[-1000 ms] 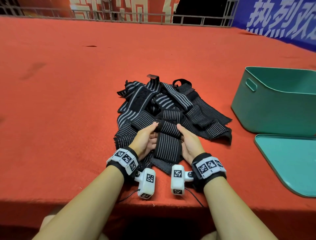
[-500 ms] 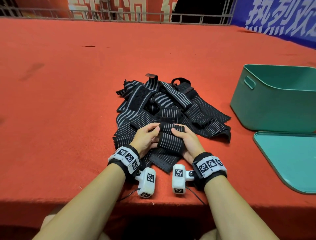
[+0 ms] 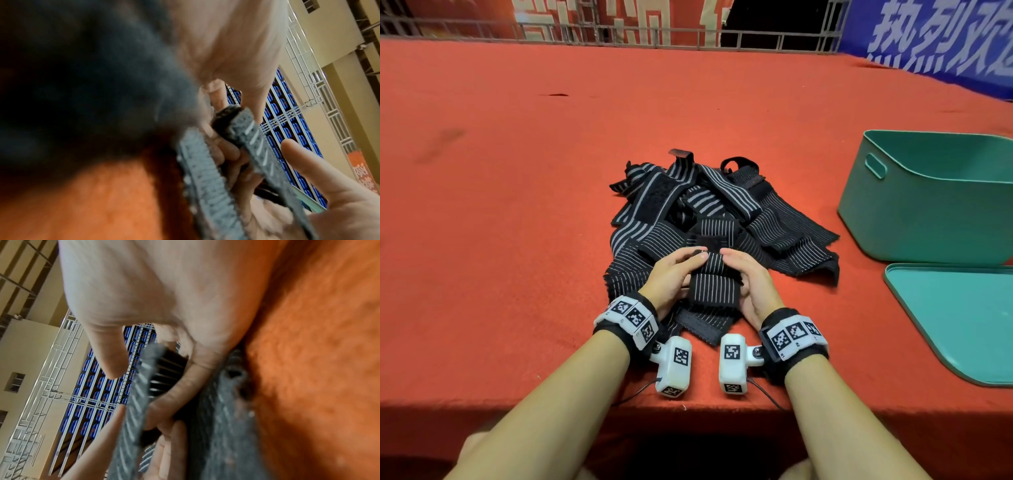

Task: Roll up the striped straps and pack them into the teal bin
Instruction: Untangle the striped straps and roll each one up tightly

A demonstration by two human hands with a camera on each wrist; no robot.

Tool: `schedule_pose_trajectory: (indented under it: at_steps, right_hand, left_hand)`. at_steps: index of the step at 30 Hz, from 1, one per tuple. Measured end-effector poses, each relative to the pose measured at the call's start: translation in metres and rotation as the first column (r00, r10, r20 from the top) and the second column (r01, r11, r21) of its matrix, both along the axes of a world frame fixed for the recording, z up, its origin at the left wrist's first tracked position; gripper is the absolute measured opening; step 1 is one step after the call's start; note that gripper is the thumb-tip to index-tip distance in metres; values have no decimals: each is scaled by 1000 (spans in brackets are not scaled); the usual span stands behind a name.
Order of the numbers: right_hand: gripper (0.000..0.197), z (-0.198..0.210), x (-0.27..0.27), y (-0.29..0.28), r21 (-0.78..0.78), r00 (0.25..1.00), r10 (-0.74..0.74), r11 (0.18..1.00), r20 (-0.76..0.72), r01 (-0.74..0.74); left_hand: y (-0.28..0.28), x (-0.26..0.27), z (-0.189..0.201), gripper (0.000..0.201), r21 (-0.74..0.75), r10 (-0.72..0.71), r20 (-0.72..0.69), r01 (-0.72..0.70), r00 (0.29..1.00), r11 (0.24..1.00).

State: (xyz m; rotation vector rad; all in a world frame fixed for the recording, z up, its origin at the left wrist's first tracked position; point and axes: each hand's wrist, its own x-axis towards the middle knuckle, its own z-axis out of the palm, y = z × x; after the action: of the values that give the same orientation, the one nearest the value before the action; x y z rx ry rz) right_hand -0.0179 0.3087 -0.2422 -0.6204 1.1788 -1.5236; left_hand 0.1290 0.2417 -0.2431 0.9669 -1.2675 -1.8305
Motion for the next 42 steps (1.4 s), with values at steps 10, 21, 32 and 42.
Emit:
schedule_pose_trajectory:
  at_steps: [10,21,32,42]
  right_hand:
    - [20,4,2,4,-1,999,-5,1000,38,5]
    - [37,2,-1,5,-18,995,6,1000,103,-4]
    - [23,2,7,3,-30,998,-9,999,63,11]
    - [22,-5,0,0,4,994,0,1000,112,-1]
  left_hand:
    - [3,3,0,33,5,16,-45,-16,999,1000]
    - [0,-3,5,41,67,19,-12,-18,1000,998]
    - [2,4,3,25,153,66,-173,-39,983,987]
    - [5,2,-1,31,31,15,-85,-12,996,999]
